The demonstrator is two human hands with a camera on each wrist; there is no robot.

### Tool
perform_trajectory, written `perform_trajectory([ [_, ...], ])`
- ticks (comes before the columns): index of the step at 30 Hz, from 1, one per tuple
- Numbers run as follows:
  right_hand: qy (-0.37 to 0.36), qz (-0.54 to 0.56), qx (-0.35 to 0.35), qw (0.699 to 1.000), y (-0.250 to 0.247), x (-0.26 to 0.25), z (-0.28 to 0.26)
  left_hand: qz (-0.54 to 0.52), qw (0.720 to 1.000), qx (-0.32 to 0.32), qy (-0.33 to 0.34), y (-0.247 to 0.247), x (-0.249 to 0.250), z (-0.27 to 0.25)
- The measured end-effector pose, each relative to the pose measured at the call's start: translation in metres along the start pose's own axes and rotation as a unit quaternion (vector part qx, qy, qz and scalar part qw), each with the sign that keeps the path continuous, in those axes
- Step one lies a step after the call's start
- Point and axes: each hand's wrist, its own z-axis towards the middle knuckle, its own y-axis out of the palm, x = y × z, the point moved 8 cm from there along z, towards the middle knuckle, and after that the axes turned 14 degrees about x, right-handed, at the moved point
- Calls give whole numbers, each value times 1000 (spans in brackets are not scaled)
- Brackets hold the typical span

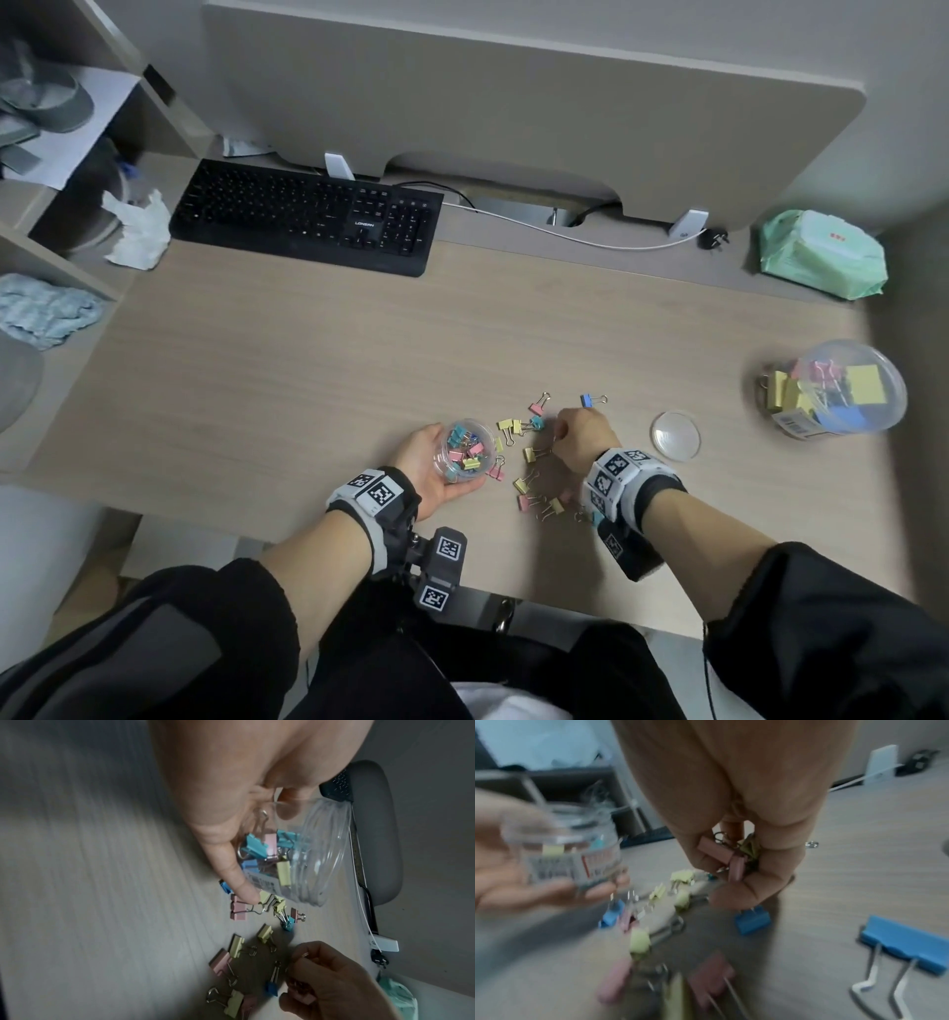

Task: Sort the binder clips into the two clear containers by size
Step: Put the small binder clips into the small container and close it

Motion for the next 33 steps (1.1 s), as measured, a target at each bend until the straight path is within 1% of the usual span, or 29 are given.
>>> perform_trajectory([
  [2, 43, 86, -1, 995, -10, 2, 1, 6, 1000, 0, -1, 4, 0, 0],
  [4, 80, 224, -27, 971, -18, -6, -4, 8, 1000, -5, 3, 9, 1, -2],
  [5, 85, 284, -39, 954, -24, -13, -7, 9, 1000, -9, 4, 13, 2, -4],
  [7, 59, 339, -41, 938, -38, -33, -16, 9, 1000, -18, 3, 20, 3, -6],
  [9, 15, 342, -31, 939, -52, -55, -26, 4, 1000, -25, 1, 27, 3, -8],
  [11, -34, 310, -22, 950, -59, -77, -35, -2, 999, -45, 6, 36, 4, -12],
  [14, -120, 193, 19, 974, -68, -99, -45, -10, 998, -59, 22, 46, 7, -18],
  [16, -146, 151, 31, 977, -73, -103, -49, -17, 998, -59, 29, 46, 10, -19],
  [25, -169, 182, 22, 969, -84, -110, -58, -40, 996, -77, 15, 57, 8, -25],
  [27, -167, 205, 23, 964, -87, -108, -57, -45, 996, -82, 13, 55, 8, -23],
  [29, -150, 254, 15, 955, -90, -105, -55, -55, 995, -82, 15, 52, 10, -20],
  [31, -110, 308, 10, 945, -93, -98, -48, -51, 996, -73, 19, 48, 13, -20],
  [33, -70, 323, 26, 943, -97, -85, -33, -46, 997, -60, 21, 44, 15, -19],
])
